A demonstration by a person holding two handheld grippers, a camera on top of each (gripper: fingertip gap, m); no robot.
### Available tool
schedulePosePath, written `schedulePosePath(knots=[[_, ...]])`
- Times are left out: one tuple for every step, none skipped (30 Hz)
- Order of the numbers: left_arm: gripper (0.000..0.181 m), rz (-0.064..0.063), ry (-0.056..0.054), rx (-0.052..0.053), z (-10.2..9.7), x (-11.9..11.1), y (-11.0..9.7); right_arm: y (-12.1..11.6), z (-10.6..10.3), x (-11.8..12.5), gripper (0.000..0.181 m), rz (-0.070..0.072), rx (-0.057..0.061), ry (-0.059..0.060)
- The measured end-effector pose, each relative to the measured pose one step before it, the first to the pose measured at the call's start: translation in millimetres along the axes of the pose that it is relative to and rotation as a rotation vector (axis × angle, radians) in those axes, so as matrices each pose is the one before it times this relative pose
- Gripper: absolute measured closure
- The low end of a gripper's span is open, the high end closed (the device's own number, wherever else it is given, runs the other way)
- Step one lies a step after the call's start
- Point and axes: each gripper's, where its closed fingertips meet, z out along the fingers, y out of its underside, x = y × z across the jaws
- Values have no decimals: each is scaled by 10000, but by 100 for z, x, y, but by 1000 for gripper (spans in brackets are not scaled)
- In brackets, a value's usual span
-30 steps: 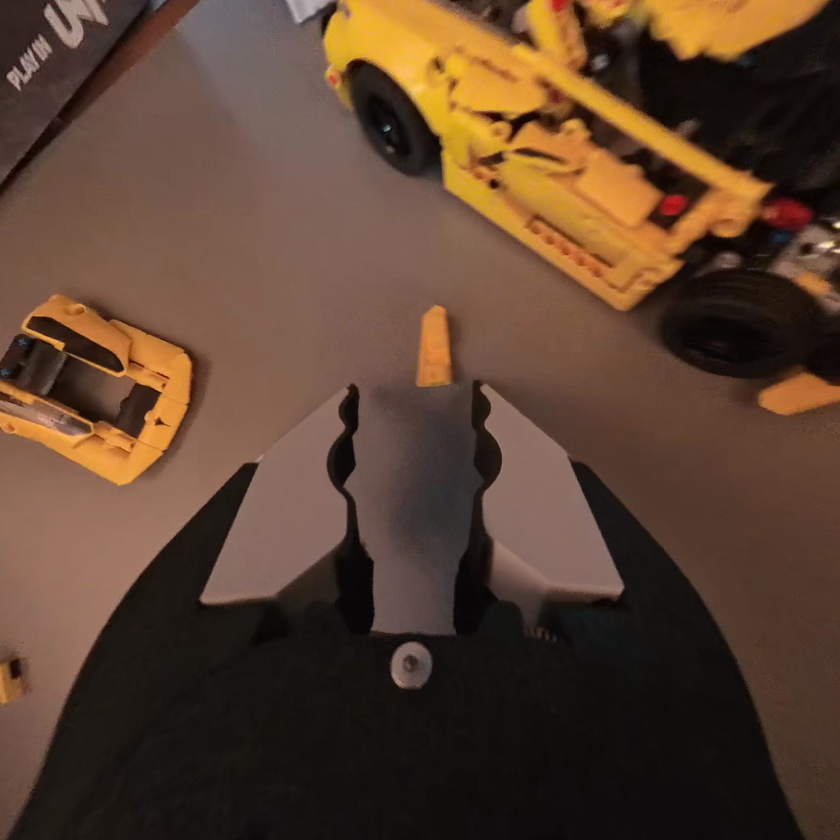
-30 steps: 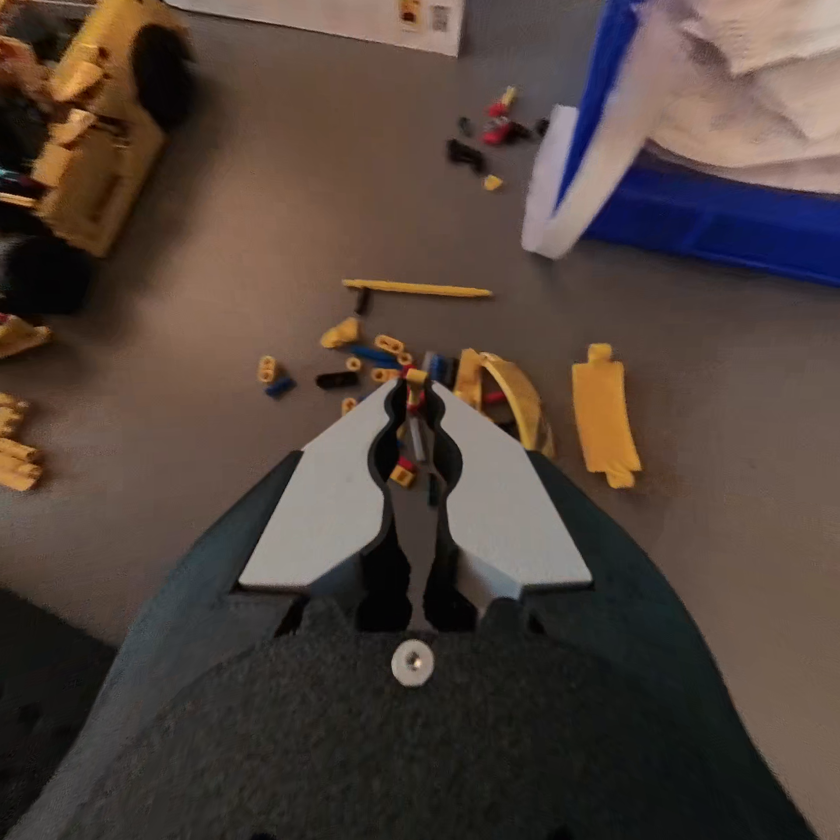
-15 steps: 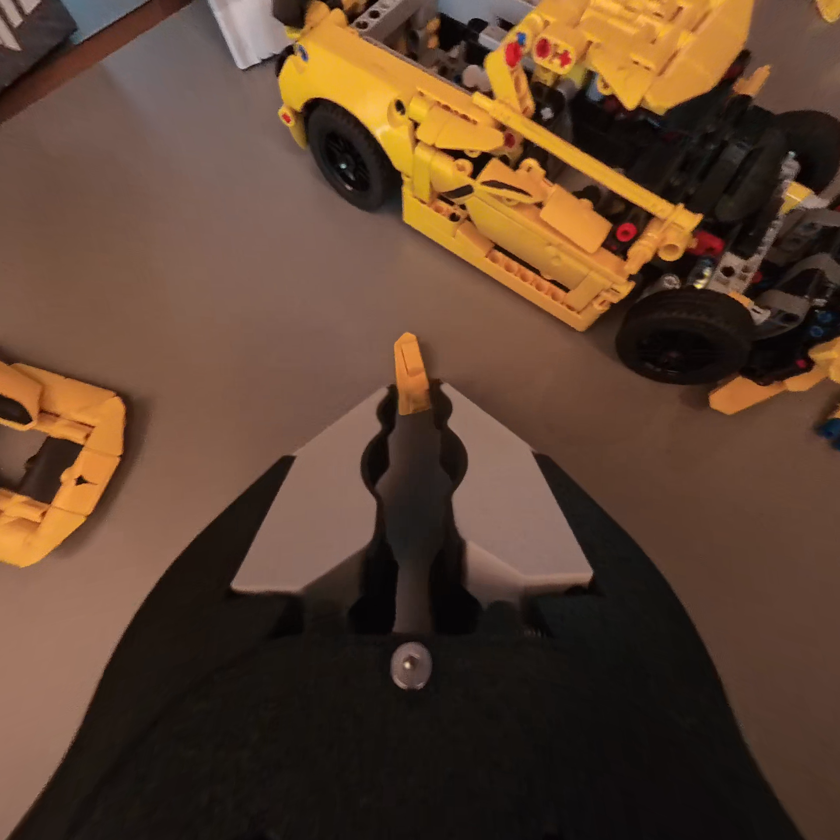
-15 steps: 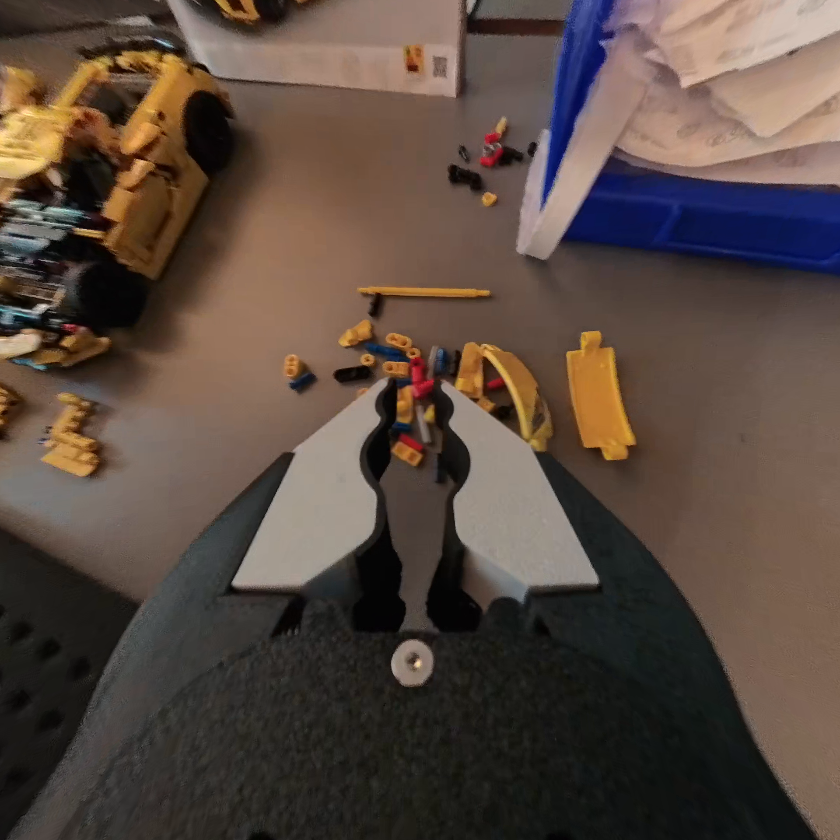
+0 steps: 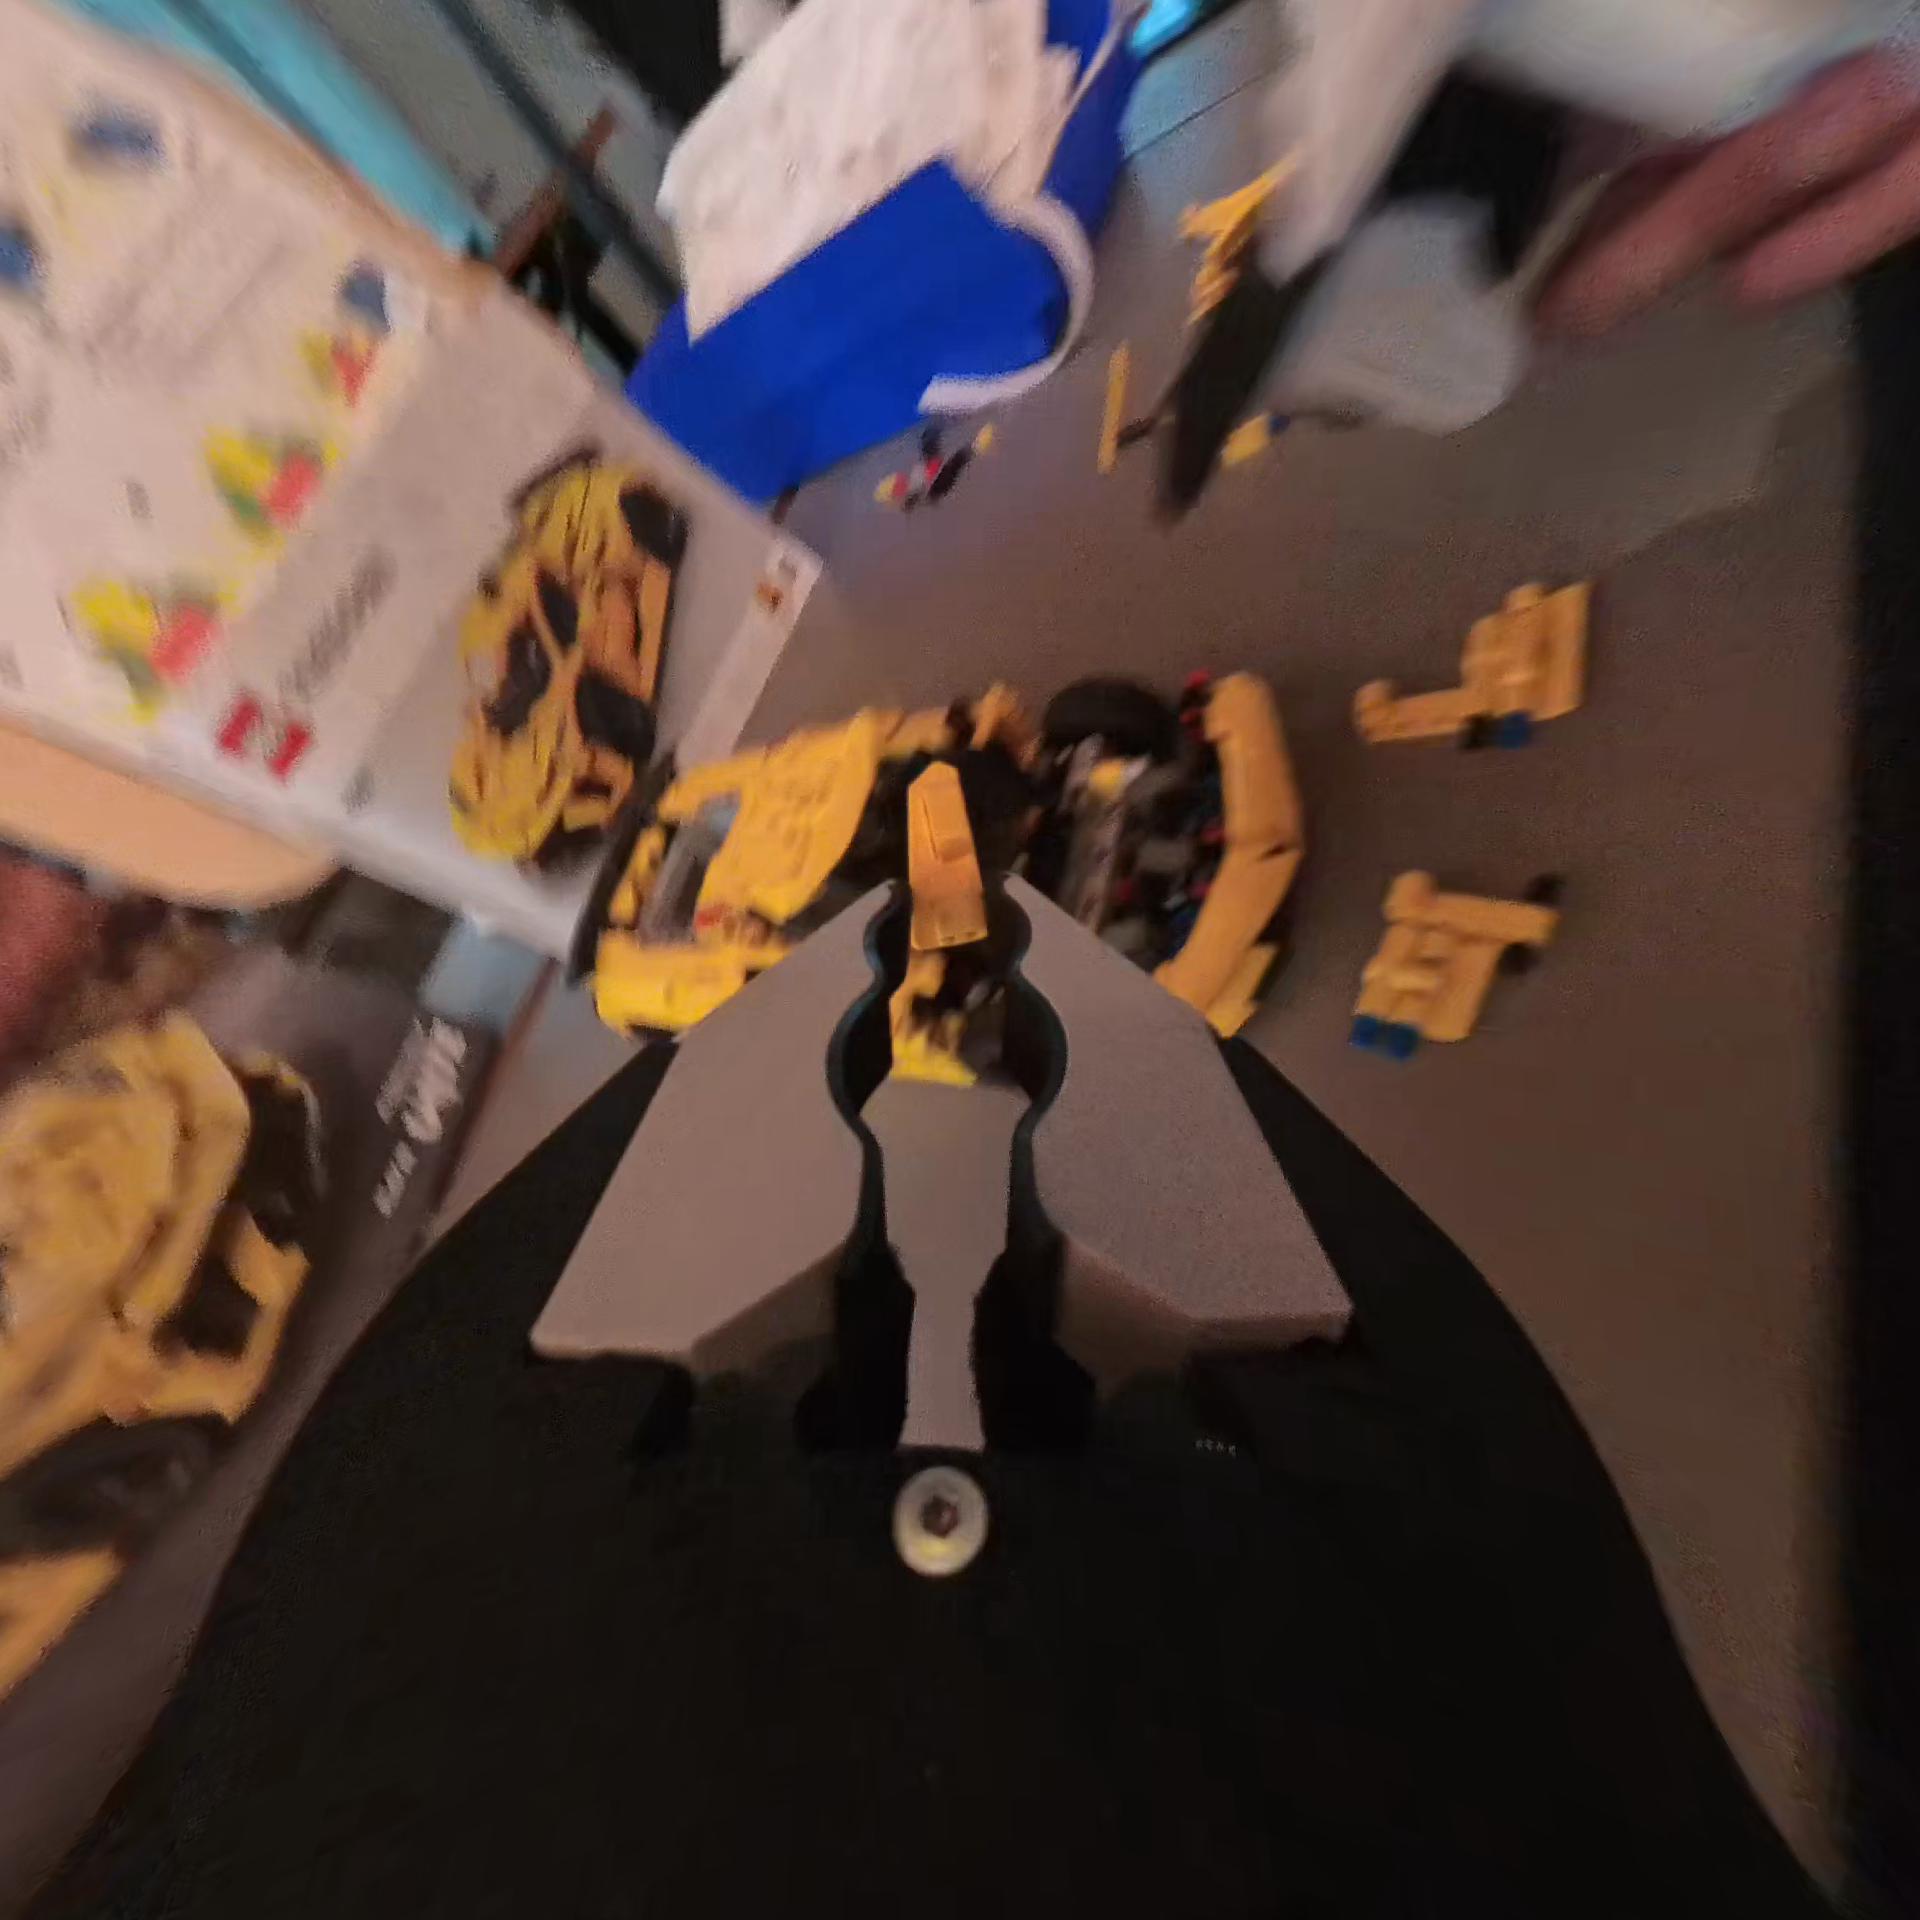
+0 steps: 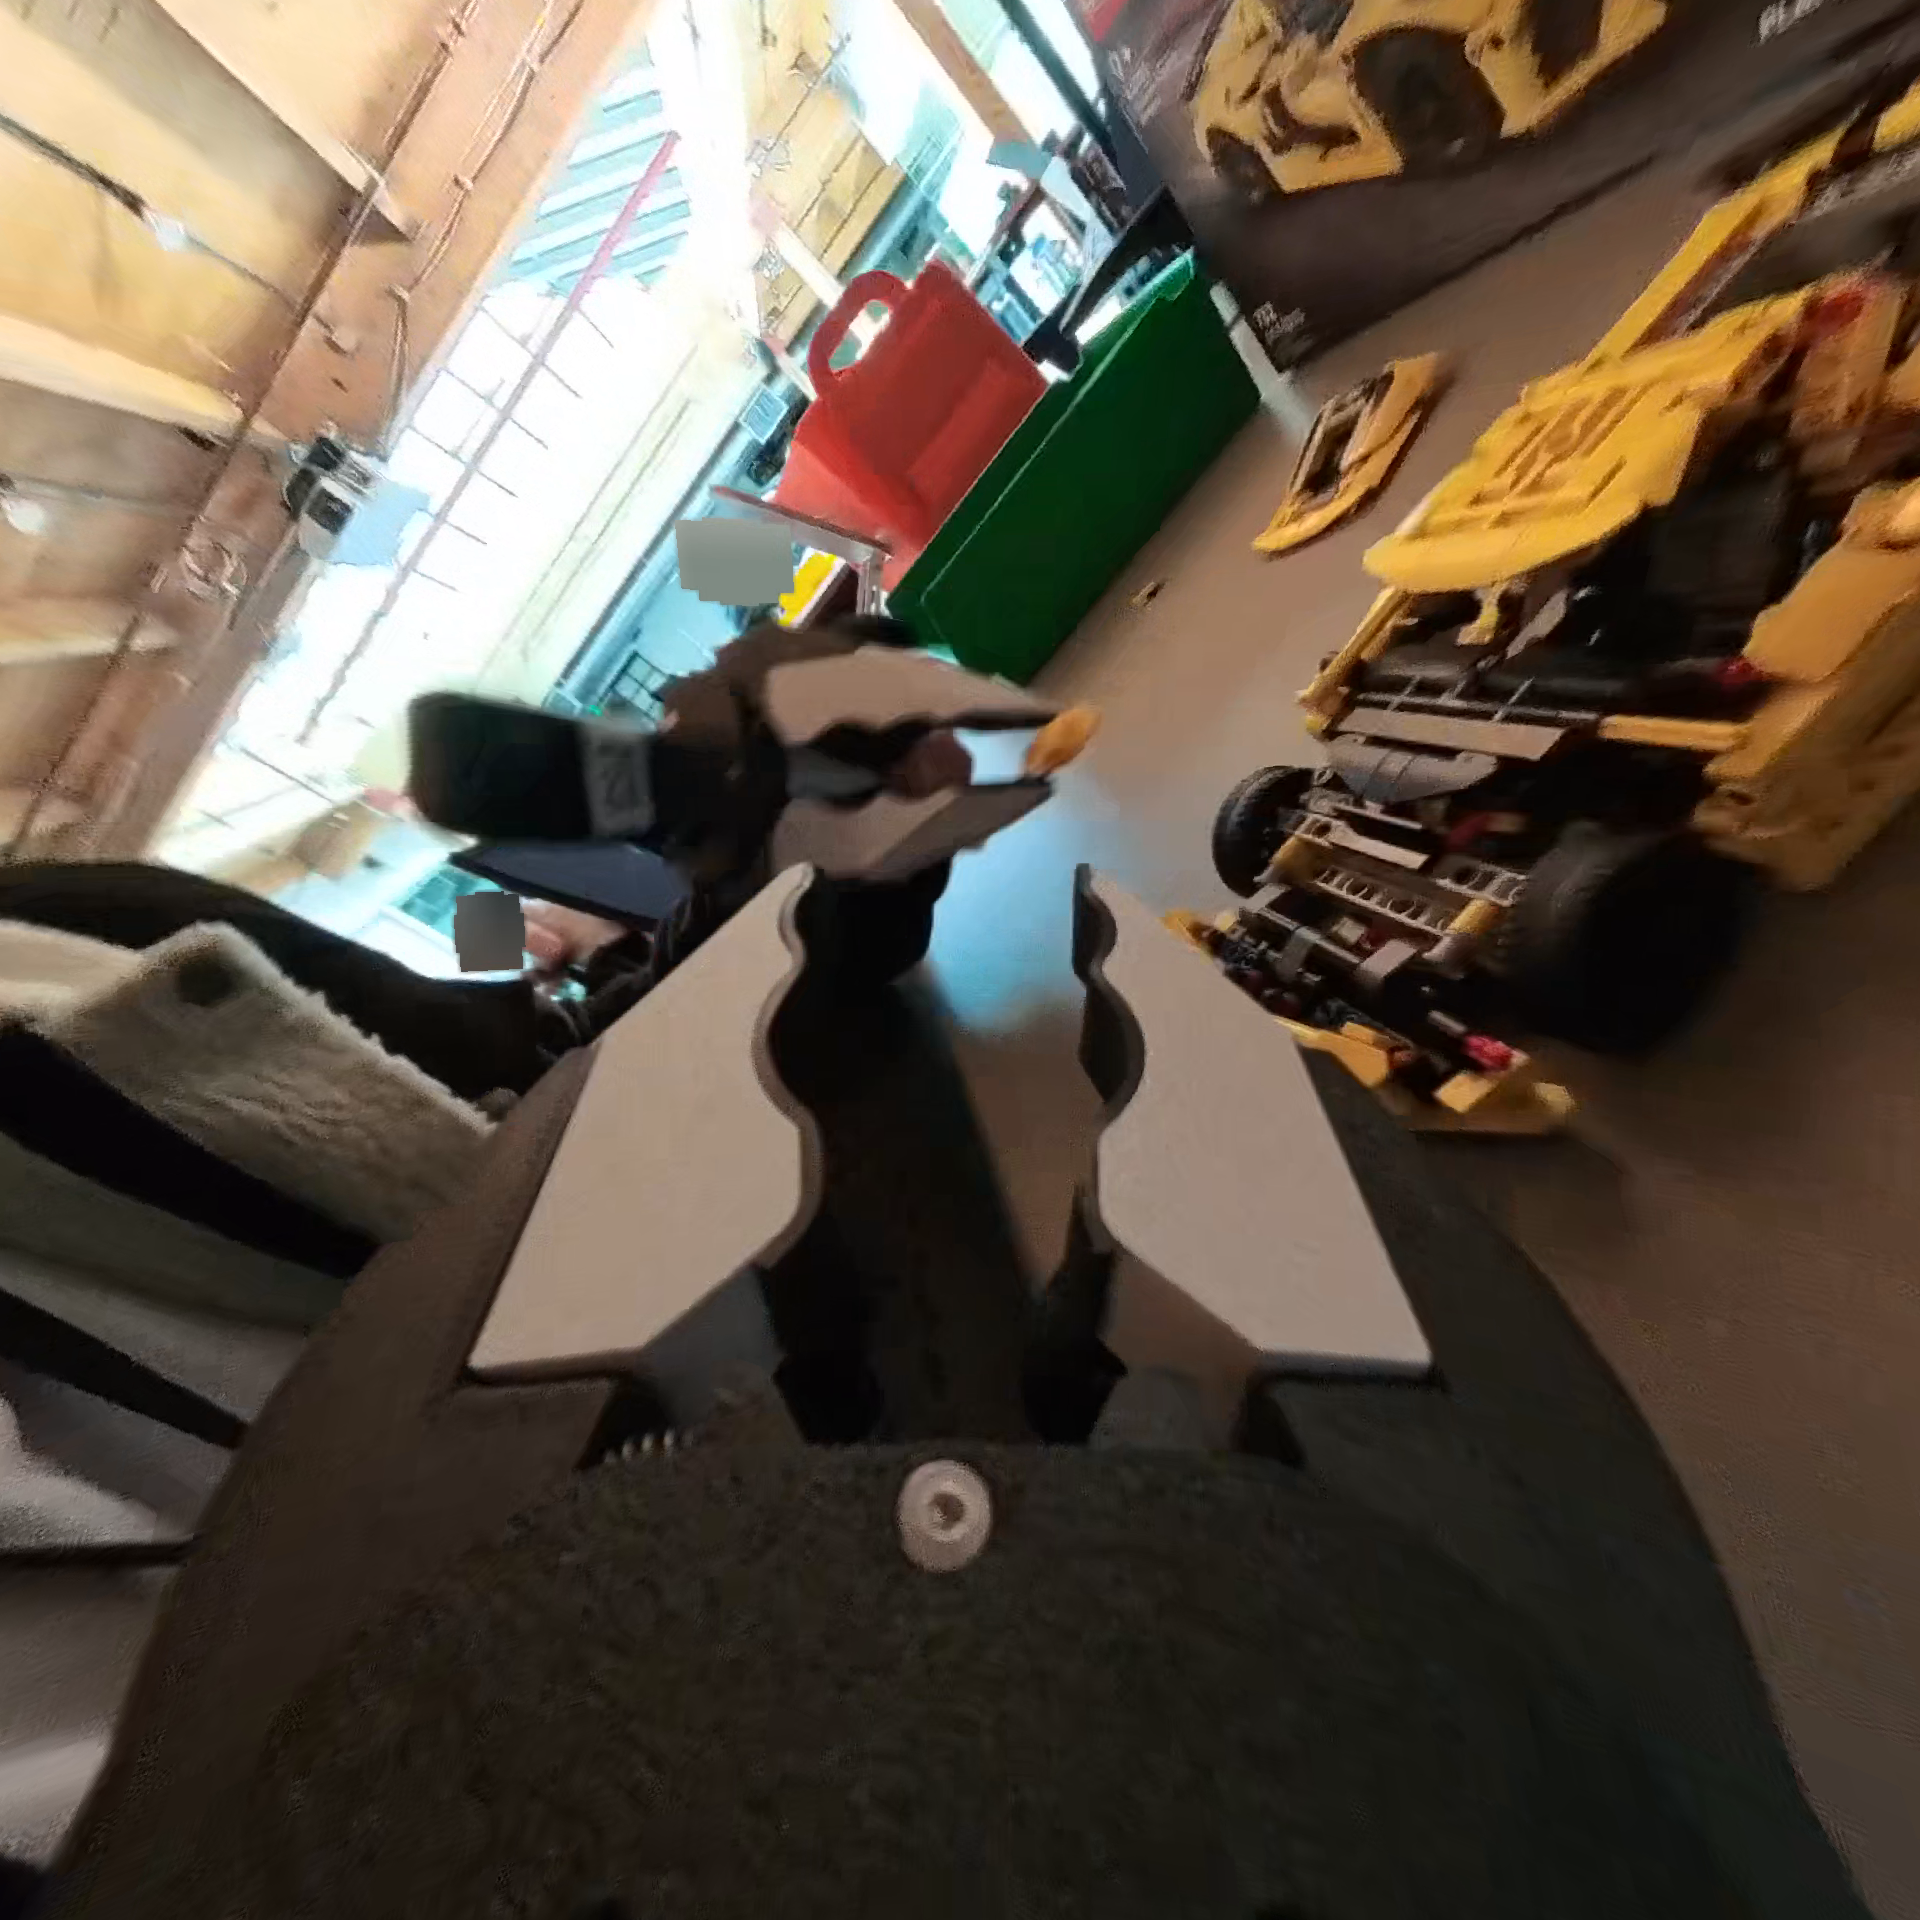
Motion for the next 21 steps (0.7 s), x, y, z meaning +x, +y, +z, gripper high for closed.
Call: schedulePosePath(knots=[[168,619,-22,179,-88,1059,-1394,232,417,402,135,266,-208,62],[168,492,6,124,14,912,-1134,451,351,289,137,147,-344,27],[168,346,97,38,82,872,-839,520,324,75,139,123,-329,-63],[168,197,195,15,124,861,-630,696,245,4,148,84,-398,-61],[168,126,187,-32,165,750,-344,841,38,-143,172,-27,-509,-132],[169,147,-6,-115,218,421,-7,216,-111,-71,175,67,-68,-40],[169,144,-160,14,188,204,5,121,-225,102,175,5,-10,79],[169,35,-137,151,98,206,-44,-21,-390,321,175,-142,70,235],[173,-145,-74,54,50,163,248,-212,-905,1024,175,-179,111,649],[170,-360,-91,-151,100,-65,735,-356,-1440,1494,175,-269,76,839],[159,-537,59,-390,136,-83,1212,-487,-1967,2318,175,-358,93,1210],[156,-699,419,-516,133,282,1456,-422,-2389,3547,175,-496,1,1797],[156,-812,704,-489,76,624,1386,-289,-2407,4525,174,-571,3,2138],[155,-827,694,-312,33,619,1031,87,-1863,4548,175,-448,-98,1911],[152,-810,621,-52,-10,571,614,276,-1080,3603,175,-260,-114,1216],[148,-696,713,39,5,748,445,120,-596,2623,175,-17,61,686],[147,-507,560,-2,115,519,414,154,-251,1921,175,87,83,425],[146,-323,284,-5,192,153,304,384,52,1227,175,81,-107,131],[146,-143,222,-41,213,156,276,554,251,857,175,145,-238,3],[145,-16,100,-126,262,34,292,661,391,696,173,226,-295,-7],[145,67,-47,-172,283,-134,261,506,394,546,169,203,-220,-15]])
